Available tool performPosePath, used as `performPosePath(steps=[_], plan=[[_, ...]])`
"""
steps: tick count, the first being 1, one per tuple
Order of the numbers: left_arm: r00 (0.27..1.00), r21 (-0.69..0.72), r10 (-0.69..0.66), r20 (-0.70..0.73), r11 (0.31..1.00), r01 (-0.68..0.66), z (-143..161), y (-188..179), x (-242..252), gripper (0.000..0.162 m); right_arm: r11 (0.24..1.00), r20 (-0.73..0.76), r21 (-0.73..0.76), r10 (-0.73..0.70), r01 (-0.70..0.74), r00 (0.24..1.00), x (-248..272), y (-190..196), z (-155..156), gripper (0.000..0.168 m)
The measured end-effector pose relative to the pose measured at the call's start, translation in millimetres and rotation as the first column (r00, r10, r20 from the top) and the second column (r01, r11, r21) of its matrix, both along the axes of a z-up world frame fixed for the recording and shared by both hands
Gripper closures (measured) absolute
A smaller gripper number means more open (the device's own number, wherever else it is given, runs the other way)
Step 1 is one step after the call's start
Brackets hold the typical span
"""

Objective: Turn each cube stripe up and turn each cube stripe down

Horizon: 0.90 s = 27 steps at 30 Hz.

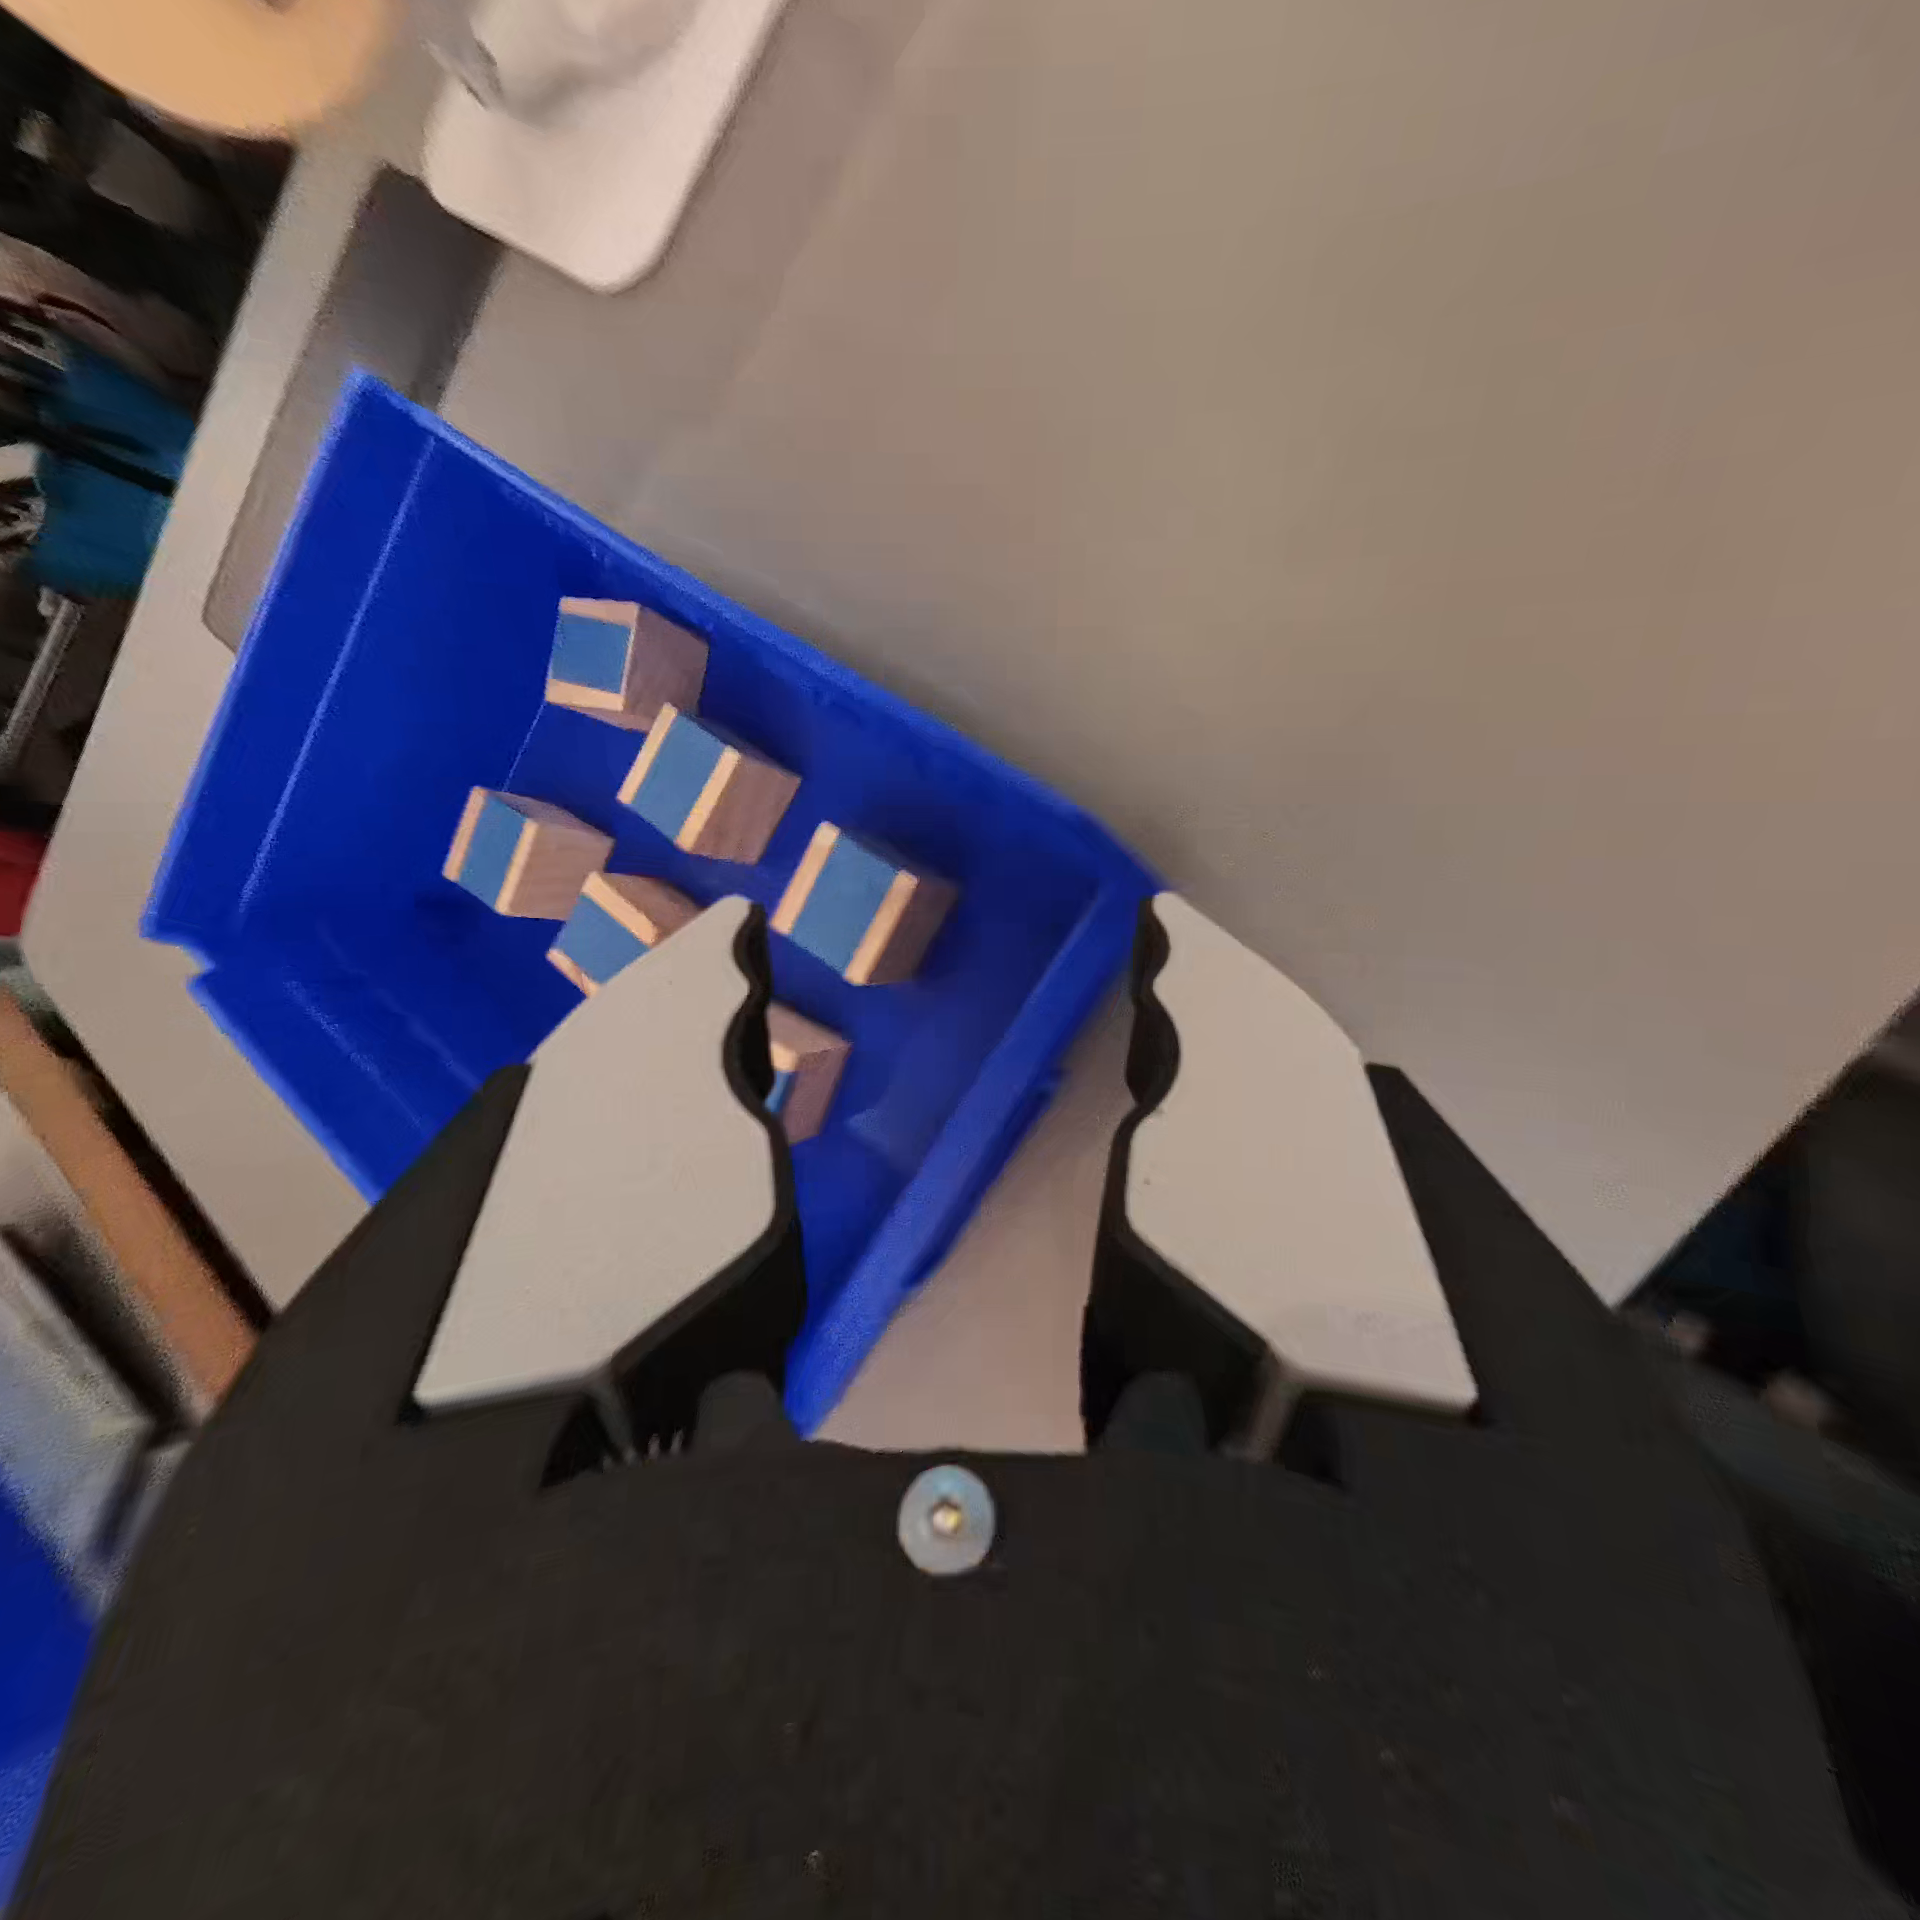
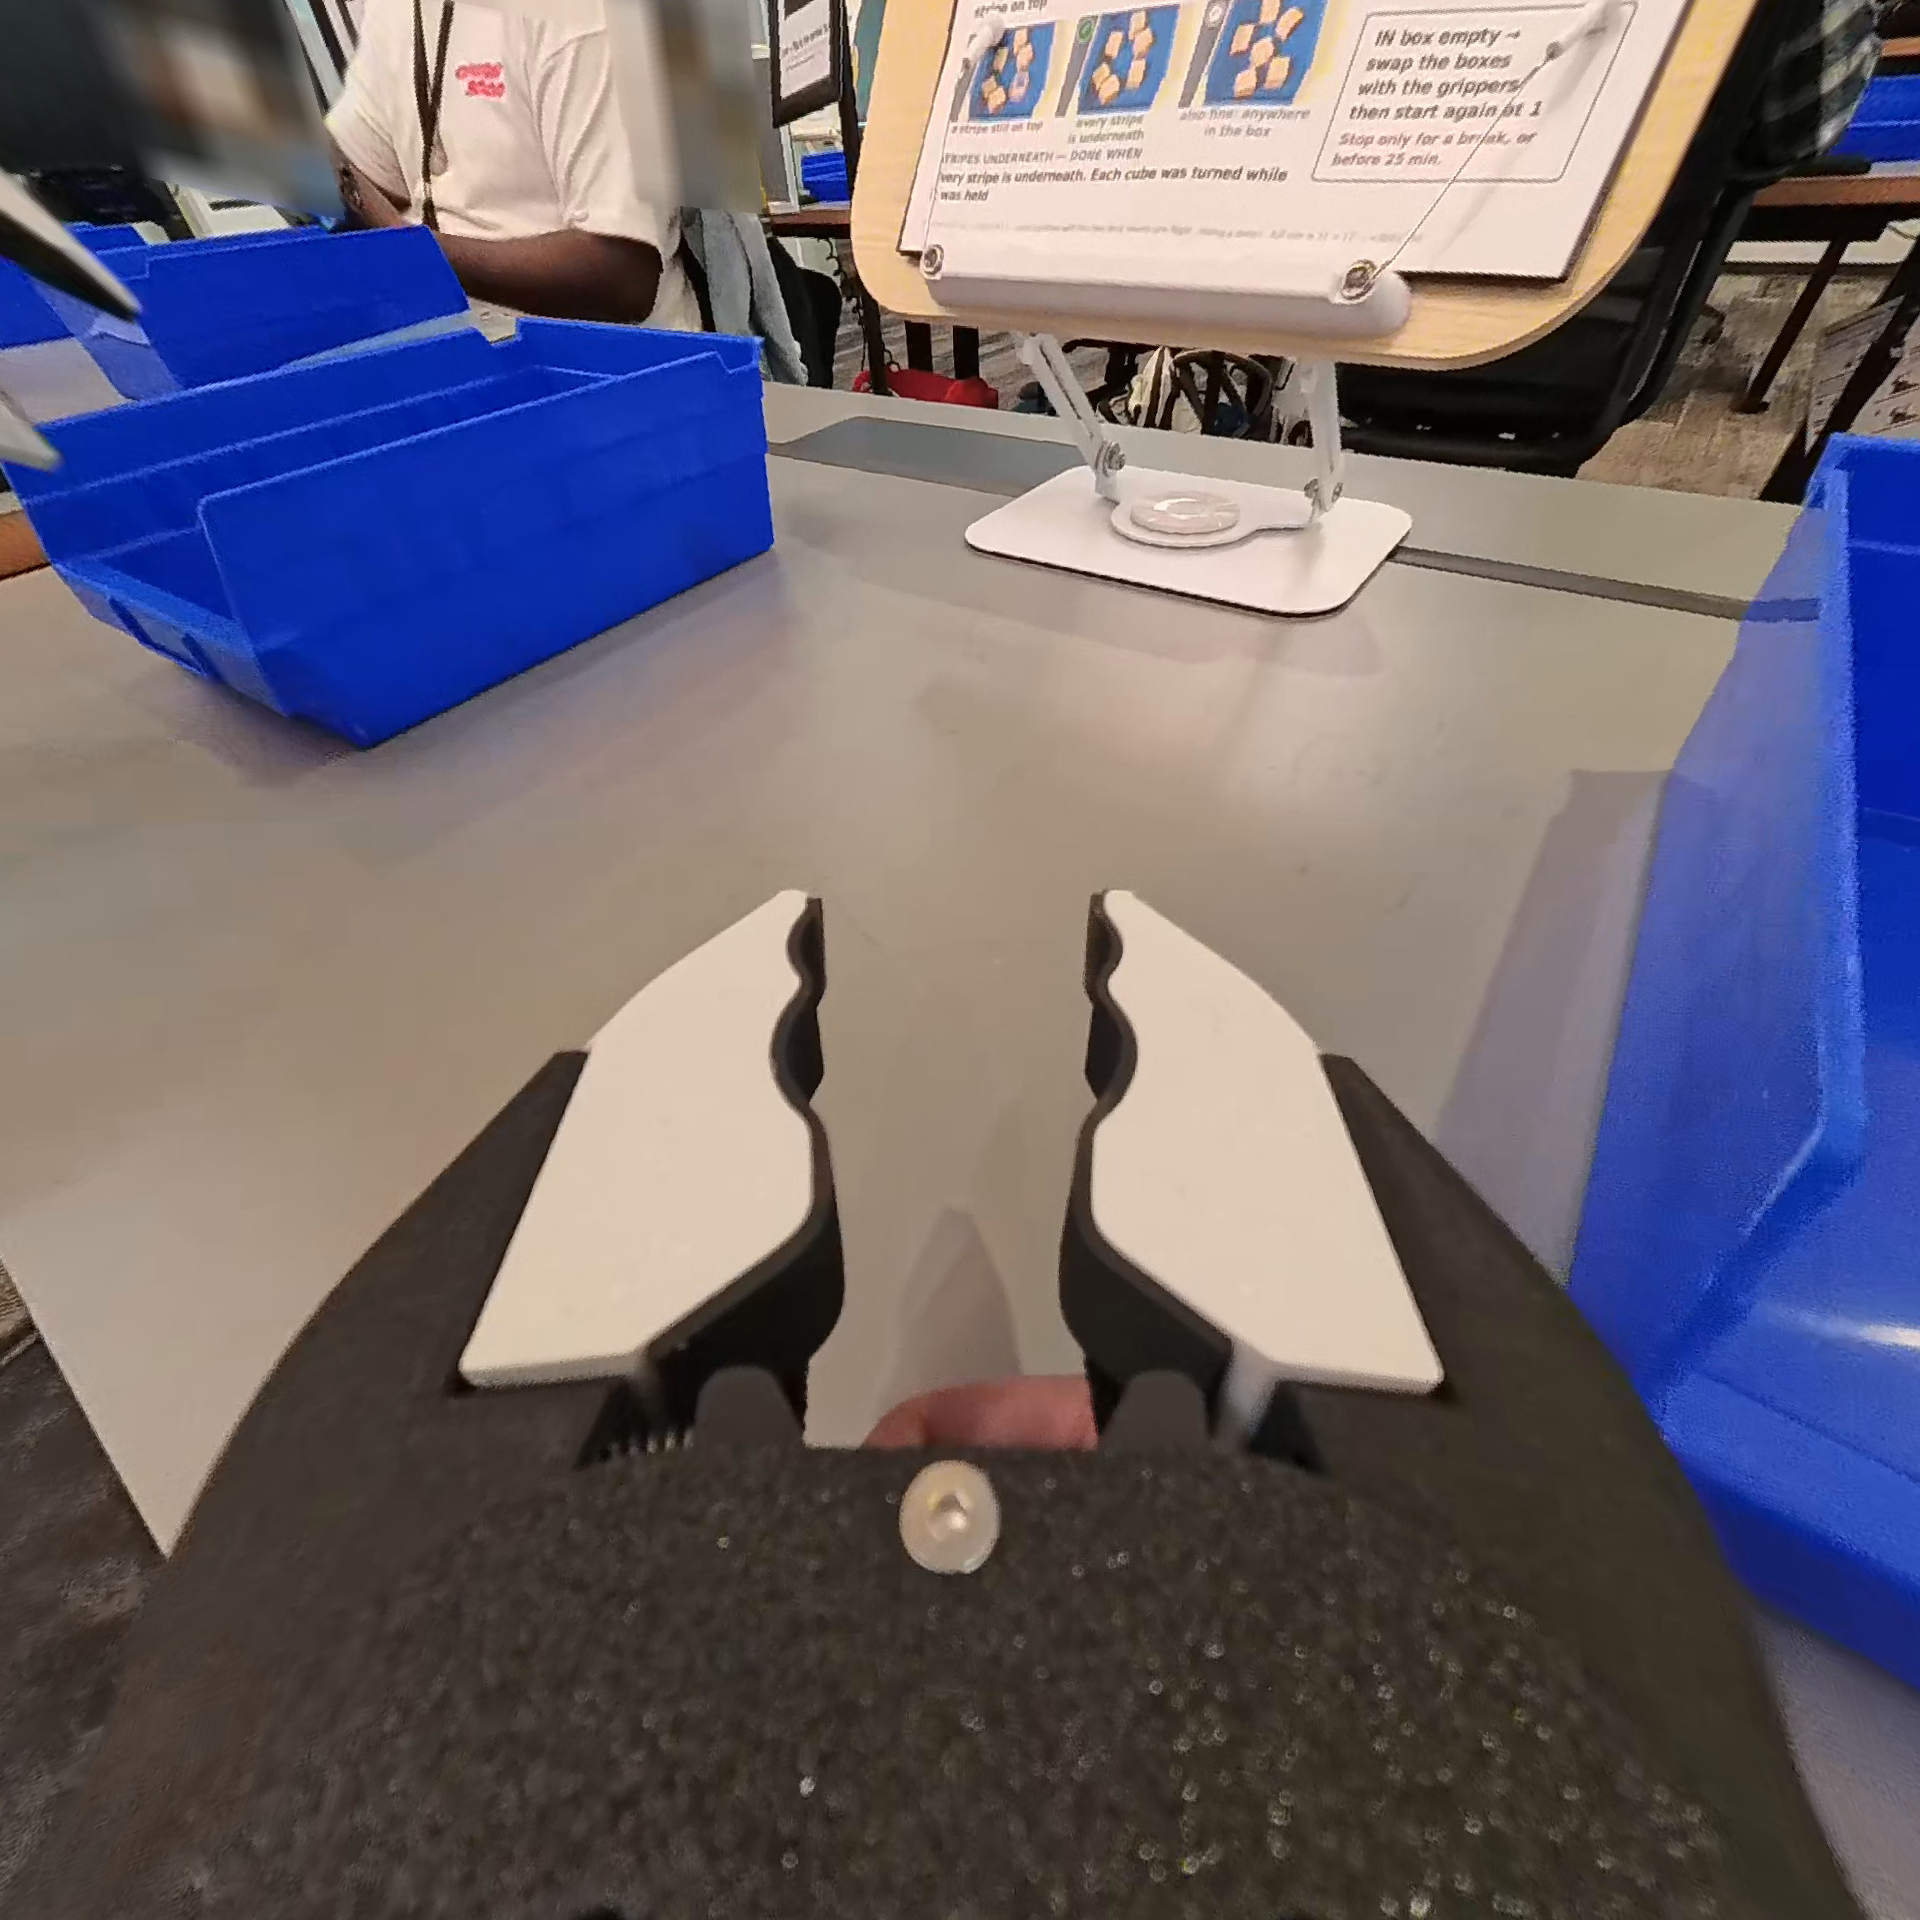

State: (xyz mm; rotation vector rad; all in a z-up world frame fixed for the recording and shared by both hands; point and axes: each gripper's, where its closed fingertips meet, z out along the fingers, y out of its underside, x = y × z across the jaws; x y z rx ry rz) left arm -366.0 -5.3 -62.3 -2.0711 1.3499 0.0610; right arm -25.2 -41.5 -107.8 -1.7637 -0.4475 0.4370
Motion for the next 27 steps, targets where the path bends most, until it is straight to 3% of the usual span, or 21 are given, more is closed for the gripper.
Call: performPosePath(steps=[3, 7, 15, 18, 27], plan=[[0.977, -0.129, -0.099, -0.192, 0.989, 0.074, -29.5, 26.7, -12.3, 0.104, 1.000, 0.006, 0.001, -0.003, 0.003, 1.000, 0.1, -0.1, -0.5, 0.121], [0.924, -0.299, -0.223, -0.311, 0.946, 0.127, -57.2, 49.4, -25.1, 0.102, 1.000, 0.008, 0.003, -0.010, 0.010, 1.000, 2.1, 0.7, 0.0, 0.122], [0.894, -0.454, -0.321, -0.314, 0.877, 0.156, -101.4, 69.1, -39.9, 0.103, 1.000, 0.017, -0.005, 0.001, -0.001, 1.000, -2.3, 1.5, -2.1, 0.122], [0.904, -0.484, -0.354, -0.239, 0.851, 0.205, -111.7, 66.6, -35.0, 0.117, 1.000, 0.018, -0.013, 0.004, -0.003, 1.000, -4.1, 3.2, -3.7, 0.122], [0.893, -0.446, -0.324, -0.313, 0.880, 0.163, -97.4, 63.8, -54.1, 0.117, 1.000, -0.010, -0.028, 0.008, -0.008, 1.000, -3.6, 5.3, -3.2, 0.123]])
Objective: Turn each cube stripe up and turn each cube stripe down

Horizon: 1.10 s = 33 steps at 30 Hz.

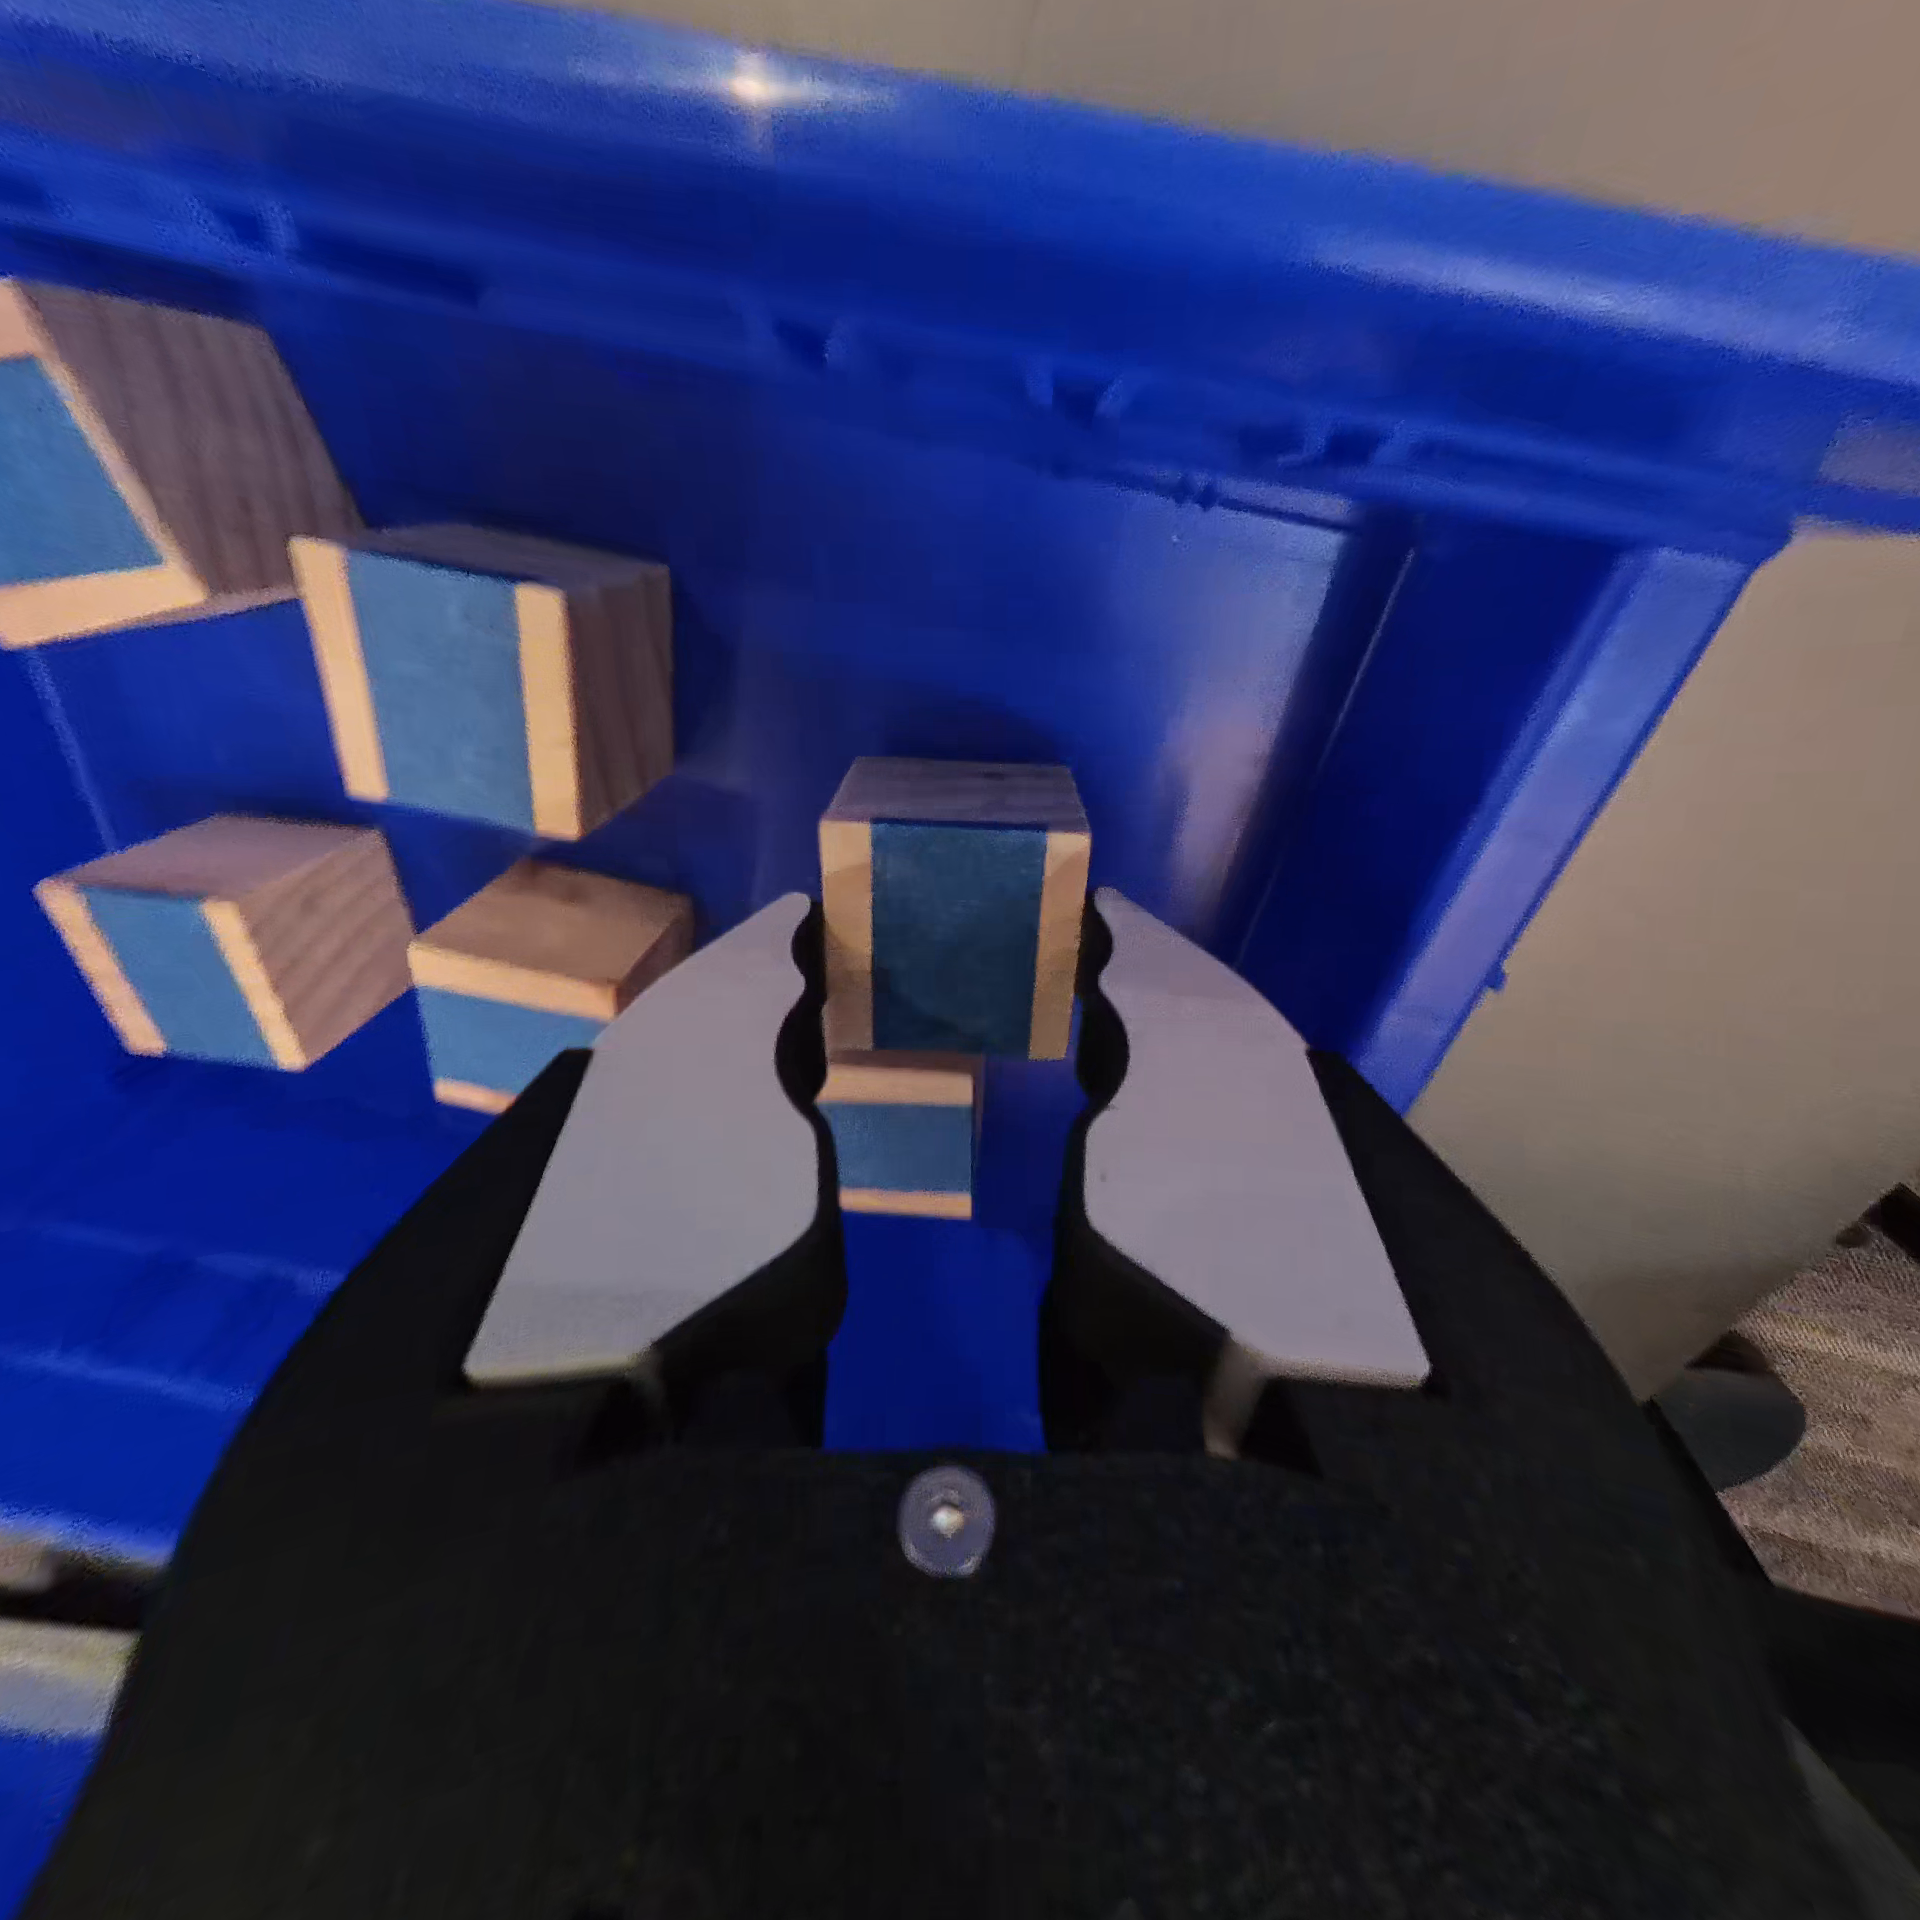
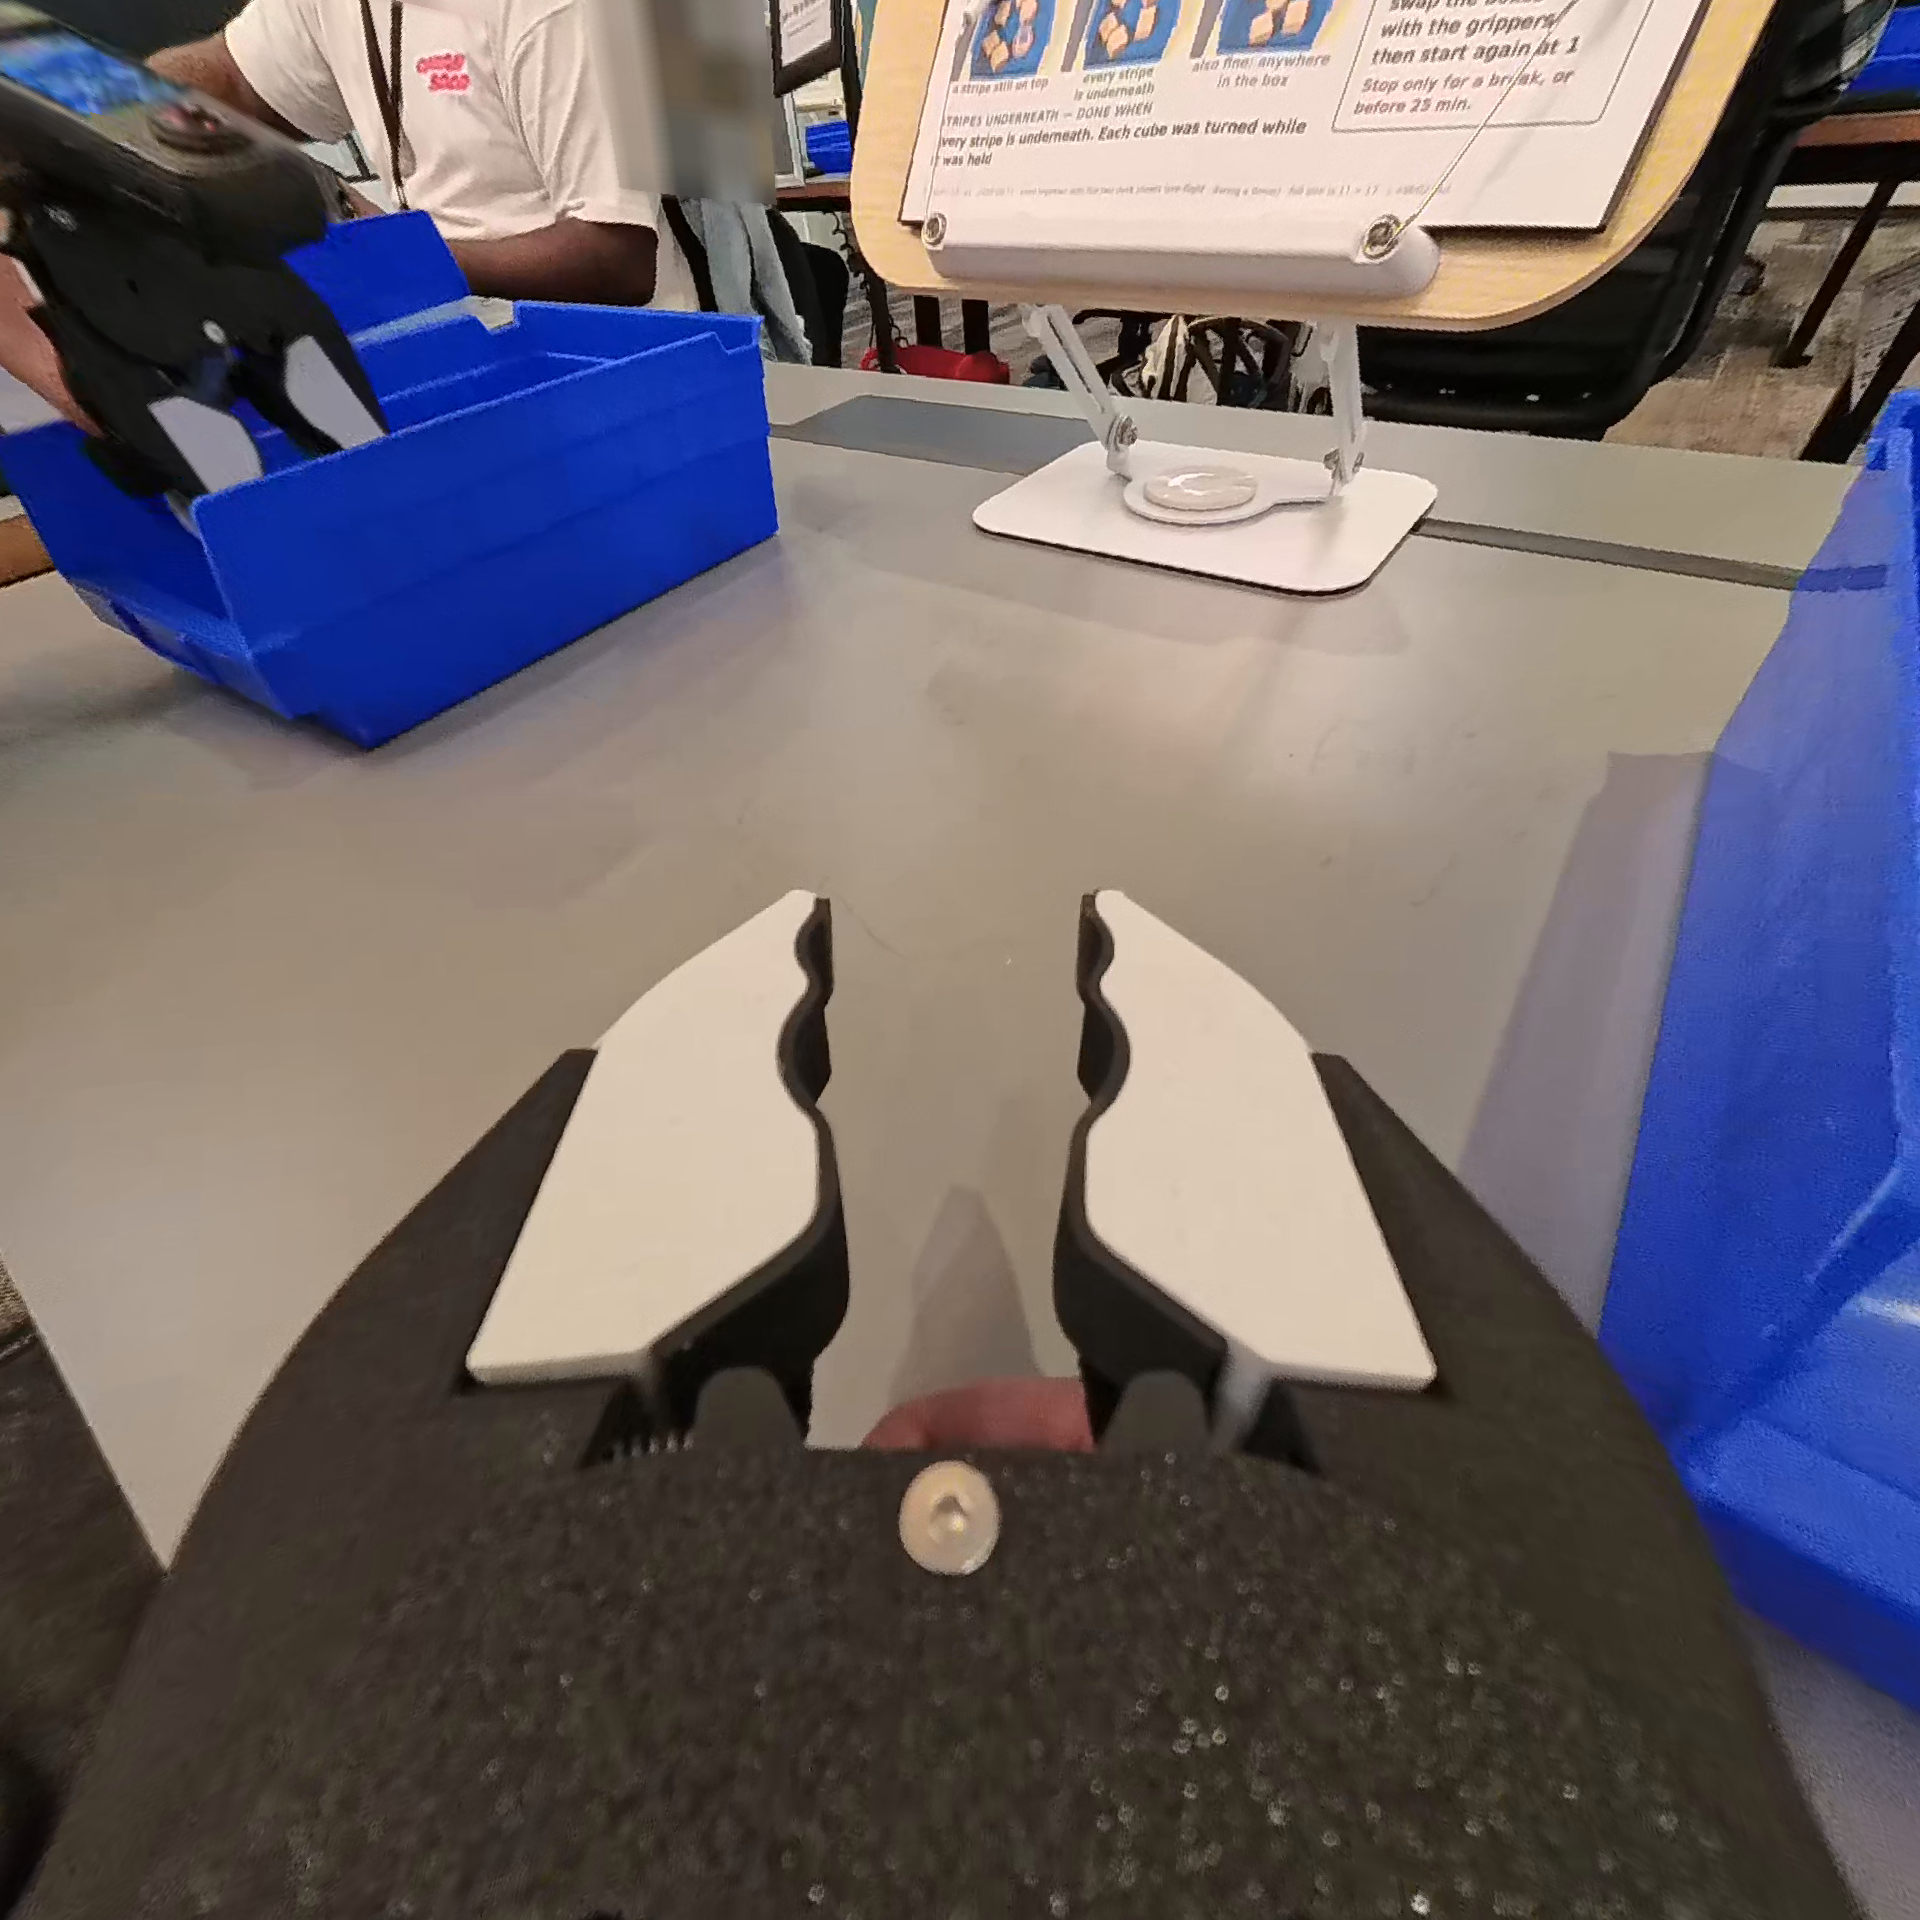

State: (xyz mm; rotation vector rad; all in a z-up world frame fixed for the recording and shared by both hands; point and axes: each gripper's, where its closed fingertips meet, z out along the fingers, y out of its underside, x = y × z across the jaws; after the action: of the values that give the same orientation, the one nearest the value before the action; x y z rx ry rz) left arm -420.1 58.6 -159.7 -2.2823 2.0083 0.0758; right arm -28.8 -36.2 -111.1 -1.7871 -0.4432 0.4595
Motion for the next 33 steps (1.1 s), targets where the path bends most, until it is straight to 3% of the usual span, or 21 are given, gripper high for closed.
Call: performPosePath(steps=[6, 12, 15, 19, 23, 25, 27, 33], plan=[[0.990, 0.153, 0.125, 0.060, 0.979, -0.133, 72.2, -1.9, 12.1, 0.117, 1.000, 0.020, 0.018, 0.000, 0.000, 1.000, 1.7, -3.4, 1.8, 0.124], [0.889, 0.100, 0.252, 0.383, 0.945, -0.311, 121.3, -19.8, 102.2, 0.118, 1.000, 0.024, 0.024, 0.006, -0.006, 1.000, 1.7, -6.2, 3.5, 0.123], [0.757, -0.041, 0.311, 0.574, 0.935, -0.353, 133.6, -29.0, 160.2, 0.118, 1.000, 0.020, 0.018, 0.016, -0.017, 1.000, 0.3, -6.6, 1.8, 0.122], [0.515, -0.284, 0.461, 0.723, 0.877, -0.387, 141.3, -26.6, 217.1, 0.118, 0.999, -0.010, -0.005, 0.036, -0.036, 0.999, -0.6, -7.0, -0.5, 0.119], [0.190, -0.645, 0.667, 0.720, 0.745, -0.170, 157.3, -32.6, 255.1, 0.118, 0.995, -0.095, -0.002, 0.095, -0.096, 0.991, -2.9, -9.7, 5.5, 0.115], [0.075, -0.731, 0.734, 0.675, 0.679, -0.061, 163.2, -32.0, 261.0, 0.118, 0.993, -0.161, 0.032, 0.120, -0.116, 0.980, -3.9, -8.9, 13.6, 0.116], [0.022, -0.770, 0.770, 0.637, 0.638, -0.008, 161.6, -31.7, 263.6, 0.118, 0.990, -0.196, 0.056, 0.141, -0.132, 0.971, -6.6, -6.5, 19.0, 0.113], [0.007, -0.851, 0.856, 0.517, 0.513, 0.112, 153.2, -40.3, 273.8, 0.118, 0.957, -0.116, 0.036, 0.289, -0.287, 0.950, -43.2, 6.5, 32.4, 0.106]])
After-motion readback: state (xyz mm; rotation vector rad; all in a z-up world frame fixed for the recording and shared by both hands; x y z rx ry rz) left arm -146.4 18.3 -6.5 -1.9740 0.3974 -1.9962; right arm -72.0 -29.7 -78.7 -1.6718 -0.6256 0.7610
